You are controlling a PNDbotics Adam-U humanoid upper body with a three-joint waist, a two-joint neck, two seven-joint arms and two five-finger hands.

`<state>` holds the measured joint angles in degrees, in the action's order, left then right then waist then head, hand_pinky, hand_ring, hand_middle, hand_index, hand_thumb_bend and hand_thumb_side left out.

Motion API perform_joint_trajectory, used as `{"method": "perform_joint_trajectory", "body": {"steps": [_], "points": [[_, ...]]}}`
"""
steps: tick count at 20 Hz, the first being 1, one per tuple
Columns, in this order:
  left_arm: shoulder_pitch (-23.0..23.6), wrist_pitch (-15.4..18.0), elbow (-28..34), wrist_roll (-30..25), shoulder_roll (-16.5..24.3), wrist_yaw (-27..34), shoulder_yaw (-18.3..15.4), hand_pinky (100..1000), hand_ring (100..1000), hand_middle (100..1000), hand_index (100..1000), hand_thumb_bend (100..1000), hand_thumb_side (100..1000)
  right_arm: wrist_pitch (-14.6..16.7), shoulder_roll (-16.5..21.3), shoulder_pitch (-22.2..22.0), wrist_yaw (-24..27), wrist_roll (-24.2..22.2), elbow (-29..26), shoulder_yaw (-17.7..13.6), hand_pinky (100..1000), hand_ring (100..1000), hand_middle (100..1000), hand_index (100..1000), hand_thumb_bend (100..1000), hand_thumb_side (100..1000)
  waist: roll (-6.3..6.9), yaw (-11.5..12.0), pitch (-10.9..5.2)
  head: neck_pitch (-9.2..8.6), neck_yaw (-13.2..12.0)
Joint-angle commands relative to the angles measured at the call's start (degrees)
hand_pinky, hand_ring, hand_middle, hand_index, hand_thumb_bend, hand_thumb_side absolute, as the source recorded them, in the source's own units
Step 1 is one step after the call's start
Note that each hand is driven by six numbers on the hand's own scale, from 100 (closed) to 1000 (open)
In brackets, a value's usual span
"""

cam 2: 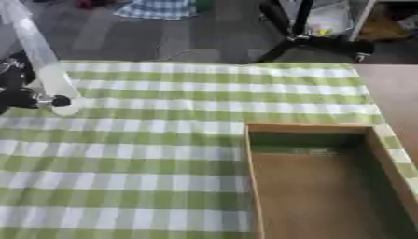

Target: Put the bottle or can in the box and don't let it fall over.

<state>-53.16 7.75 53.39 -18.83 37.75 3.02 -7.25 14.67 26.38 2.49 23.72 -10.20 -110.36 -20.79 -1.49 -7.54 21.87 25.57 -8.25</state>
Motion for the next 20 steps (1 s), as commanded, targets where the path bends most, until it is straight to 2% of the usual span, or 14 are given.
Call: {"method": "perform_joint_trajectory", "body": {"steps": [1, 9, 15, 16, 17, 20], "points": [[-0.6, -0.5, 0.1, 0.2, 1.1, -0.1, -0.3, 942, 953, 745, 882, 964, 101, 0.2, 0.9, 0.0, -0.3, -0.3, -0.2, -0.6, 916, 1000, 1000, 1000, 100, 600, -0.04, -0.1, -1.04, -0.29, -0.3], [-0.8, -1.8, -0.8, 0.5, 1.0, 0.5, -0.8, 972, 926, 655, 770, 934, 100, 0.3, 0.8, -0.1, -0.2, -0.5, 0.0, -0.7, 917, 1000, 1000, 1000, 100, 601, -0.17, -0.2, -1.1, -0.34, -0.9], [-1.1, -2.9, -2.0, 2.9, 0.8, 1.1, -1.1, 969, 895, 581, 700, 766, 100, 0.3, 0.7, 0.0, -0.2, -0.7, 0.2, -0.8, 917, 1000, 1000, 1000, 100, 601, -0.17, -0.4, -0.99, -0.48, -1.2], [-1.1, -3.0, -2.2, 3.3, 0.8, 1.3, -1.1, 968, 894, 580, 700, 763, 100, 0.3, 0.7, 0.1, -0.2, -0.7, 0.3, -0.8, 917, 1000, 1000, 1000, 100, 600, -0.16, -0.4, -0.97, -0.51, -1.3], [-1.2, -3.1, -2.4, 3.5, 0.8, 1.4, -1.0, 969, 900, 591, 709, 810, 100, 0.3, 0.7, 0.2, -0.2, -0.8, 0.4, -0.8, 918, 1000, 1000, 1000, 100, 601, -0.14, -0.4, -0.94, -0.57, -1.3], [-1.2, -2.7, -2.3, 2.9, 0.9, 1.4, -0.8, 993, 969, 764, 844, 975, 100, 0.3, 0.7, 0.2, -0.2, -0.9, 0.5, -0.8, 918, 1000, 1000, 1000, 100, 601, -0.12, -0.5, -0.89, -0.66, -1.3]]}}
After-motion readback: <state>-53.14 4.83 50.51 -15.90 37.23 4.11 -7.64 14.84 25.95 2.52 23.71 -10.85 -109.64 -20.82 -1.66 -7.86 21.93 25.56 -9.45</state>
